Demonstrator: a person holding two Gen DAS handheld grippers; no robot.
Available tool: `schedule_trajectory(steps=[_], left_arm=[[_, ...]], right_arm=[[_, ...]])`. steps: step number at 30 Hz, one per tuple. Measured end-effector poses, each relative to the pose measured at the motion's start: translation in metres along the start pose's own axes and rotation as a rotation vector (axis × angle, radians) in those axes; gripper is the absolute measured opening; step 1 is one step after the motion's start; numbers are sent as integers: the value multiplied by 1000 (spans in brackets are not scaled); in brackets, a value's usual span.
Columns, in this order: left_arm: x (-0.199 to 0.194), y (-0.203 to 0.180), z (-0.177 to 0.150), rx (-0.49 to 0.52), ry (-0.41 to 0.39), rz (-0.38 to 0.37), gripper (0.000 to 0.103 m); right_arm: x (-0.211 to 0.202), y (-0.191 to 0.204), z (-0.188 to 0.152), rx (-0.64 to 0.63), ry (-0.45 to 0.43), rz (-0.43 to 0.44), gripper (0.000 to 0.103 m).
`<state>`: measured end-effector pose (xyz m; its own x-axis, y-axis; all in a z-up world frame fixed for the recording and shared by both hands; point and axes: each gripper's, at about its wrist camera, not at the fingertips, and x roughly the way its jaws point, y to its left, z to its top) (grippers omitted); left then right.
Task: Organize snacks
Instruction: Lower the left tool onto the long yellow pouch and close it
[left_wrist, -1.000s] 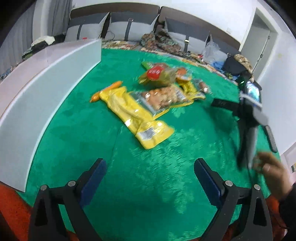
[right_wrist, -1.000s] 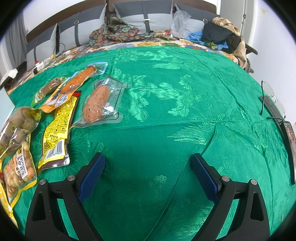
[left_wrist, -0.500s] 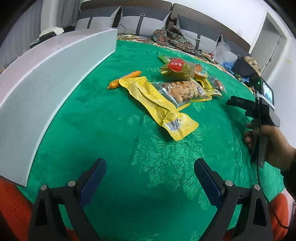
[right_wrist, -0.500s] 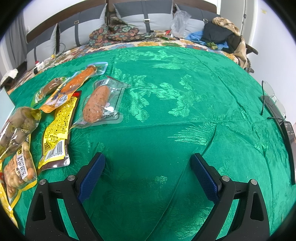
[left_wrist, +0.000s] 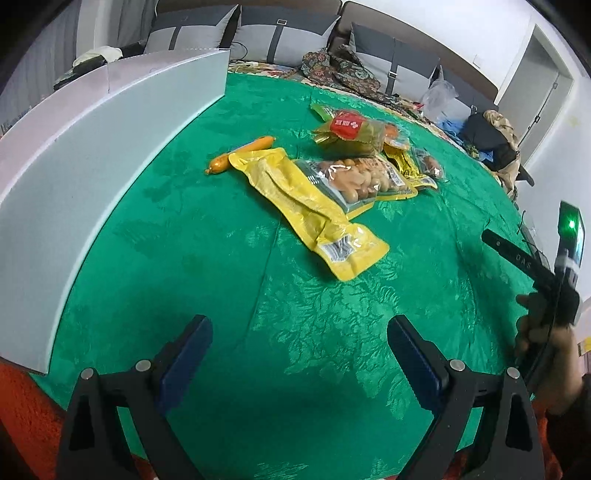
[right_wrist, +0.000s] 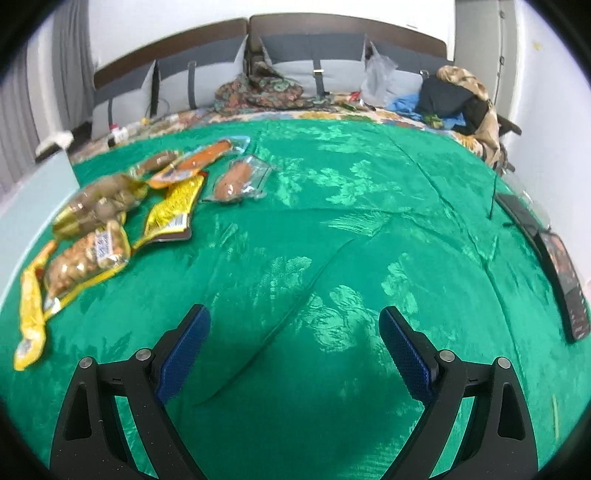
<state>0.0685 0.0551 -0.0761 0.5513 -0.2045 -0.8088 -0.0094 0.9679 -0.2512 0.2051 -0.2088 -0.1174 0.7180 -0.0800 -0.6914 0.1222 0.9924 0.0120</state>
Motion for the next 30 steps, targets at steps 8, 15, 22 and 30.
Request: schedule_trajectory(steps=[8, 15, 22, 30], left_arm=[[11, -5, 29, -11, 62, -40, 95], [64, -30, 83, -43, 128, 79, 95], [97, -22, 89, -28, 138, 255, 95], [83, 2, 80, 71, 189, 237, 97]], right_arm=[[18, -13, 1, 87, 87, 7, 95], [26, -4, -1, 41, 133, -52, 96], [27, -5, -1, 27, 136, -53, 96], [27, -4, -1, 26, 136, -53, 96]])
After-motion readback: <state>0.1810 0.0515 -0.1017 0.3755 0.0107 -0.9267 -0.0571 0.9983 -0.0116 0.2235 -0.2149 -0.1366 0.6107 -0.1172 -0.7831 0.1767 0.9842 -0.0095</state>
